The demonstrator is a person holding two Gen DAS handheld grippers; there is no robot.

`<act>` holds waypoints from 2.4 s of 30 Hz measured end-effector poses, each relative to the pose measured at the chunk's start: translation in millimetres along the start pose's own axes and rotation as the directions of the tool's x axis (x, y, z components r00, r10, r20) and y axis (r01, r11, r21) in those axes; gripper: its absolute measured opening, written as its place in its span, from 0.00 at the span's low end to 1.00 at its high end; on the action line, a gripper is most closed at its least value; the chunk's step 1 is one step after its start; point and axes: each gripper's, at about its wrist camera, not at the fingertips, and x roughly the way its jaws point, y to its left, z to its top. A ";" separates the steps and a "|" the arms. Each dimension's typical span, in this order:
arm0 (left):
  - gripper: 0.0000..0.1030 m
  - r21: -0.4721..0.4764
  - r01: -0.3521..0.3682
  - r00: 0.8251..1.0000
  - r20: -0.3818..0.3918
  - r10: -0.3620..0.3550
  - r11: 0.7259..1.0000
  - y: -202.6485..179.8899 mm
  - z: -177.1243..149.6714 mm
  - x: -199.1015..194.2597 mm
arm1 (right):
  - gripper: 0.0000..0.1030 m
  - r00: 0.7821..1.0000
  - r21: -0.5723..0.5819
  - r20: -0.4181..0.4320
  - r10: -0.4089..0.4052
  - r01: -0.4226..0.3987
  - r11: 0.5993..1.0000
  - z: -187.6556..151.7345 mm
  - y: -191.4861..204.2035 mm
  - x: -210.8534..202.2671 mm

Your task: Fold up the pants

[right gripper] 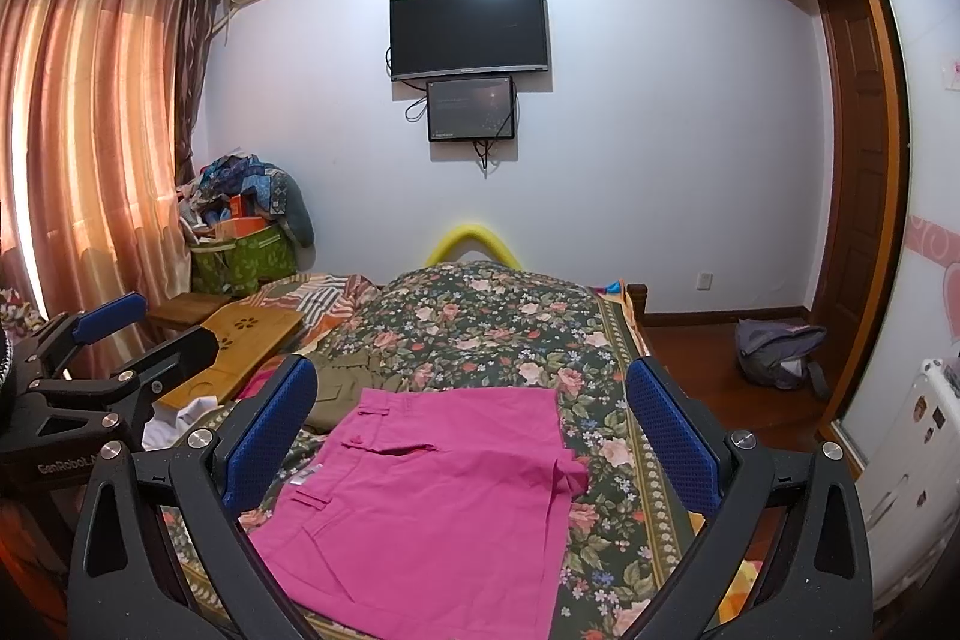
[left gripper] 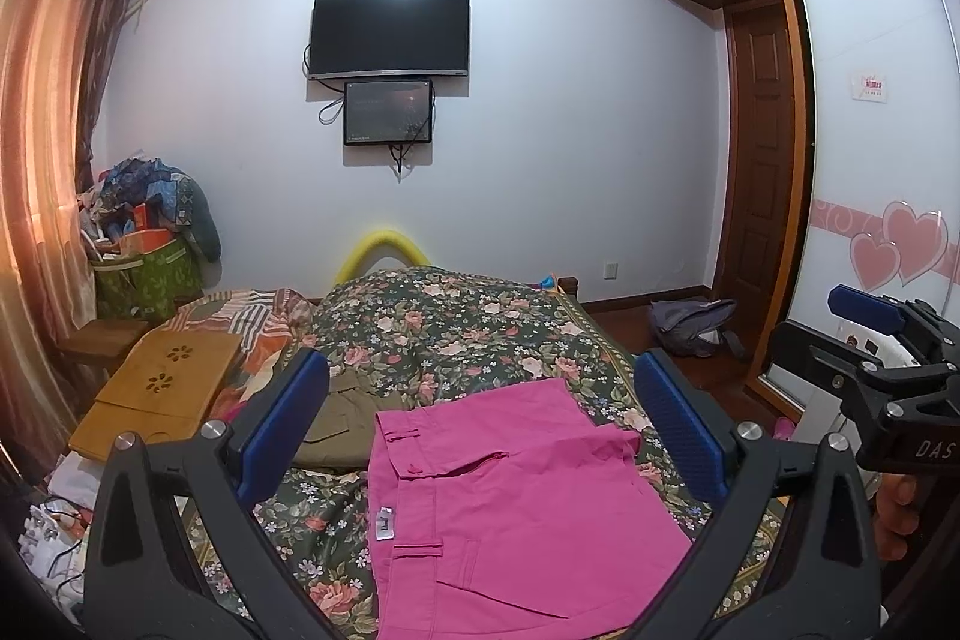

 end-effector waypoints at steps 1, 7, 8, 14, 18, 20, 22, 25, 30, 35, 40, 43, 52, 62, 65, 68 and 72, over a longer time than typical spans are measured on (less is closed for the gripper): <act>1.00 -0.001 0.000 1.000 0.001 0.000 1.000 1.0 -0.5 -0.2 | 1.00 1.000 0.000 0.000 0.000 0.000 1.000 0.0 0.0 0.0; 1.00 -0.006 0.001 1.000 0.002 -0.001 1.000 2.7 -0.2 -1.1 | 1.00 1.000 0.001 0.000 0.000 0.000 1.000 0.3 0.1 0.0; 1.00 -0.006 0.001 1.000 0.001 0.000 1.000 2.6 0.1 -1.2 | 1.00 1.000 0.001 0.000 0.000 0.000 1.000 0.6 0.0 -0.1; 1.00 -0.006 0.001 1.000 0.002 -0.001 1.000 3.2 0.5 -1.4 | 1.00 1.000 0.001 -0.001 -0.001 0.001 1.000 0.7 0.5 0.2; 1.00 -0.007 0.001 1.000 0.001 -0.001 1.000 3.5 0.3 -1.4 | 1.00 1.000 0.000 -0.002 0.000 0.000 1.000 0.4 1.0 0.5; 1.00 -0.008 0.001 1.000 0.001 -0.001 1.000 2.3 0.6 -0.8 | 1.00 1.000 -0.001 -0.002 -0.001 0.001 1.000 0.6 1.6 -0.3; 1.00 -0.009 0.001 1.000 0.001 -0.001 1.000 2.5 0.4 -0.9 | 1.00 1.000 -0.001 -0.002 -0.001 0.001 1.000 0.6 1.8 -0.4; 1.00 -0.007 0.001 1.000 0.001 -0.001 1.000 2.5 0.5 -0.7 | 1.00 1.000 -0.001 -0.002 -0.001 0.001 1.000 0.9 1.7 -0.2; 1.00 -0.005 0.001 1.000 -0.005 -0.001 1.000 2.9 0.7 0.7 | 1.00 1.000 -0.001 -0.002 -0.001 0.001 1.000 0.6 1.7 -0.3; 1.00 -0.009 -0.001 1.000 -0.010 0.001 1.000 2.8 0.9 3.0 | 1.00 1.000 -0.001 -0.002 -0.003 0.003 1.000 0.3 2.3 -0.5; 1.00 -0.004 -0.002 1.000 -0.018 0.002 1.000 1.4 1.9 8.2 | 1.00 1.000 0.002 -0.007 -0.004 0.004 1.000 -1.2 3.4 1.3; 1.00 -0.005 -0.005 1.000 -0.018 0.005 1.000 1.4 1.6 9.7 | 1.00 1.000 0.005 -0.013 -0.004 0.004 1.000 -1.8 1.4 4.8; 1.00 0.000 -0.007 0.999 -0.051 0.007 1.000 3.6 -4.5 35.8 | 1.00 0.998 -0.009 -0.060 -0.018 0.018 1.000 -8.3 -8.2 28.3; 1.00 0.008 -0.030 0.985 -0.168 0.031 1.000 30.3 -20.7 121.6 | 1.00 0.983 0.014 -0.183 -0.014 0.017 1.000 -22.5 -40.0 85.2; 1.00 0.003 -0.034 0.975 -0.221 0.033 0.999 42.4 -28.9 154.9 | 1.00 0.976 0.009 -0.216 -0.037 0.040 0.999 -28.5 -50.6 104.0; 1.00 0.003 -0.053 0.965 -0.256 0.052 0.999 56.7 -35.2 179.4 | 1.00 0.965 -0.001 -0.253 -0.065 0.066 0.998 -35.3 -62.1 124.0; 1.00 -0.013 -0.080 0.946 -0.315 0.072 0.997 79.4 -47.4 222.2 | 1.00 0.946 -0.003 -0.313 -0.079 0.082 0.997 -47.0 -78.6 151.2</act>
